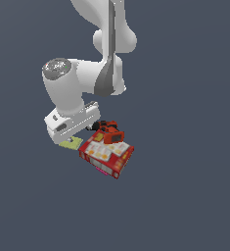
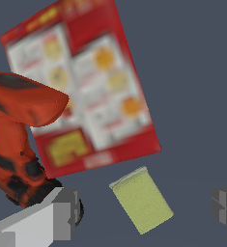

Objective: Pick up a designated object from a clutter of objects.

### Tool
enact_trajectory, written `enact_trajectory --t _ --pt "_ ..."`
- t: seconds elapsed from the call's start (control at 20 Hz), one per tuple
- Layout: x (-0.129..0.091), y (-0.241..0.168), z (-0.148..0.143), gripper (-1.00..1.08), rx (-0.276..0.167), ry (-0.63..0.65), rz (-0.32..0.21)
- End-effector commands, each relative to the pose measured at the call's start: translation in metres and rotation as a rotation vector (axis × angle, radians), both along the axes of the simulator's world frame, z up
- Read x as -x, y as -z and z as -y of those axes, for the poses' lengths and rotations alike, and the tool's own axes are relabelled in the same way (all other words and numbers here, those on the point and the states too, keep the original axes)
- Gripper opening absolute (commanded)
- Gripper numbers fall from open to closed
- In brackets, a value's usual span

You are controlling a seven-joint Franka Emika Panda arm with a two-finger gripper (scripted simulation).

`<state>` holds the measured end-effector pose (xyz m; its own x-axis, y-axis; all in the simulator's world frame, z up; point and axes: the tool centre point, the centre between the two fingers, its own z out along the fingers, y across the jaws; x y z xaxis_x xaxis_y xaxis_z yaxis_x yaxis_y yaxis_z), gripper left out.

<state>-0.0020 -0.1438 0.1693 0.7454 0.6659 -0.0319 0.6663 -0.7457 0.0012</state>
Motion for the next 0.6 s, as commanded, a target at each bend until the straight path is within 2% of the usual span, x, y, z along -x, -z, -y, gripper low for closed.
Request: enact_trajectory --t 0.0,0.55 --pt "0.003 0.010 0.009 1.00 -0.002 -0.051 0.000" --pt "0.019 0.051 0.046 1.00 -0.012 -0.267 0.002"
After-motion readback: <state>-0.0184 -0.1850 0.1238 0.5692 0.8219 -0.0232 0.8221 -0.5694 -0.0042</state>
